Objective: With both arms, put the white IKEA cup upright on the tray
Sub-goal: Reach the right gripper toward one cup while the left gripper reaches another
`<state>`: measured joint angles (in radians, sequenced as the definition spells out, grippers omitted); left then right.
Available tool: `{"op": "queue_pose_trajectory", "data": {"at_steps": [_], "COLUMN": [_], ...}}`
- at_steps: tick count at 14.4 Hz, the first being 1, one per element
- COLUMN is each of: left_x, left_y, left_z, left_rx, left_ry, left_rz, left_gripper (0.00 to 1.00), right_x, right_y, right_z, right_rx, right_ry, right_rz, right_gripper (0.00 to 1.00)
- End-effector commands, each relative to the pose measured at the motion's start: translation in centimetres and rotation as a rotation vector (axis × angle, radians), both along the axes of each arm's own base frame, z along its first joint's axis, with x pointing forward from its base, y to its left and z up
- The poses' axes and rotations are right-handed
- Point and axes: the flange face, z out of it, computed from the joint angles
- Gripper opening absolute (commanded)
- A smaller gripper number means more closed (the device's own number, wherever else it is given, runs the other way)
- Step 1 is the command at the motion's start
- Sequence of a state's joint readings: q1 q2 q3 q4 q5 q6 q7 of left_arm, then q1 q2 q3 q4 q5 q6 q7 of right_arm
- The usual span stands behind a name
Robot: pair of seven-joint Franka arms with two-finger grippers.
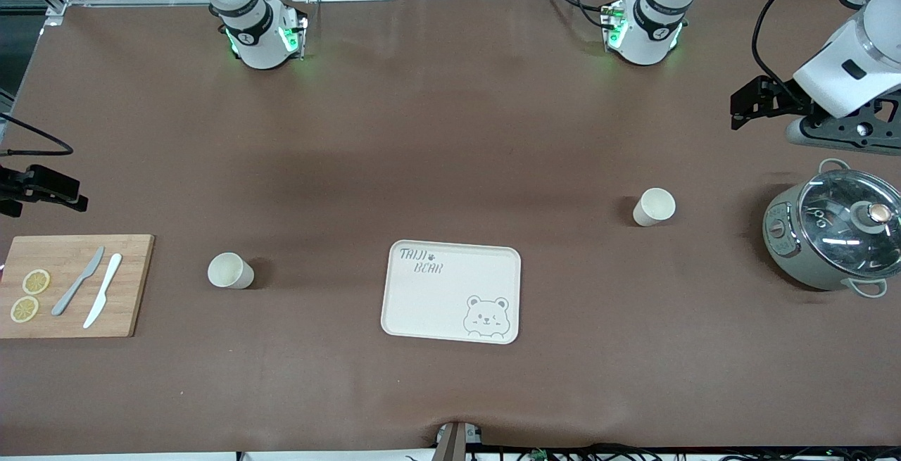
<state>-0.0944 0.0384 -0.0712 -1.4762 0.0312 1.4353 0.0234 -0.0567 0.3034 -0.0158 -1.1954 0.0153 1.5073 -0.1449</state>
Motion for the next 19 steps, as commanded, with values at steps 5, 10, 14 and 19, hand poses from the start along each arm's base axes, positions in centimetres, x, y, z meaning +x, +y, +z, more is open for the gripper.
{"op": "queue_pose_trajectory", "data": {"at_steps": [5,10,14,19], "left_x": [0.4,0.7,-0.6,-3.0], "left_y": [-1.3,-0.8,-0.4,2.8], "left_z": [-0.4,-4.9,-10.4,-16.4], "left_rx": [-0.014,-0.014,-0.017,-0.060], "left_ry": [0.012,0.005,-0.014,-0.073], "left_rz": [-0.020,-0.030,-0.062,-0.092], "left_gripper": [1.00,1.00,1.00,1.00], "right_x": [-0.1,-0.1,0.4,1.1], "right_y": [-0.2,-0.2,-0.9,-1.5], "right_z": [0.0,-1.0,-5.8,-11.7], "right_rx": [-0.011,-0.010,0.000,0.008], "right_ry": [0.006,0.029,0.061,0.031], "right_rz": [-0.003,-0.003,-0.023,-0.027], "right_gripper": [1.00,1.00,1.00,1.00]}}
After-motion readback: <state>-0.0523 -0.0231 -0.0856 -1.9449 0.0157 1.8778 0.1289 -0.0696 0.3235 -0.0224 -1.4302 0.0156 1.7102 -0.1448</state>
